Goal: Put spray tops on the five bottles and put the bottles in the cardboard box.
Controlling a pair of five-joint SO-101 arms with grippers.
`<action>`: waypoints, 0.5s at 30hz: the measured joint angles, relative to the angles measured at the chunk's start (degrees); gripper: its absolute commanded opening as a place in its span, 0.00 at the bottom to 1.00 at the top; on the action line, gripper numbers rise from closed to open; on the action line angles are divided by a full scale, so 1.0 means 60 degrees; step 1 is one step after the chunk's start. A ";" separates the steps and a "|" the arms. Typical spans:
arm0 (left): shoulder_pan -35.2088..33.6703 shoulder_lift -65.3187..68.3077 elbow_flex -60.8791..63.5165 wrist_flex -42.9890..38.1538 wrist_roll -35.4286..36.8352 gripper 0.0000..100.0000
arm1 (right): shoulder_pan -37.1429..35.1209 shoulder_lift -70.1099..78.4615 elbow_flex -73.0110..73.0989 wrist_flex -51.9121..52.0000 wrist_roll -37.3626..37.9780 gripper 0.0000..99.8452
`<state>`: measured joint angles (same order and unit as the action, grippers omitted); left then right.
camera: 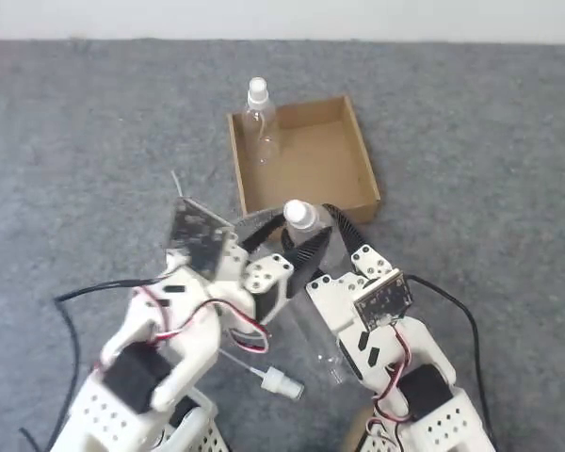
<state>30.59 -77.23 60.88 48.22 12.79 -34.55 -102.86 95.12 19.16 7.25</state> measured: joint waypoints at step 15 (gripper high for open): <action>-0.0337 -0.0044 -0.1553 0.1773 -0.0044 0.27 | 0.0410 0.0000 0.0000 0.0527 0.0000 0.01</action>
<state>28.57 -77.49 51.56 58.86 12.53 -32.09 -102.86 95.12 22.33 7.25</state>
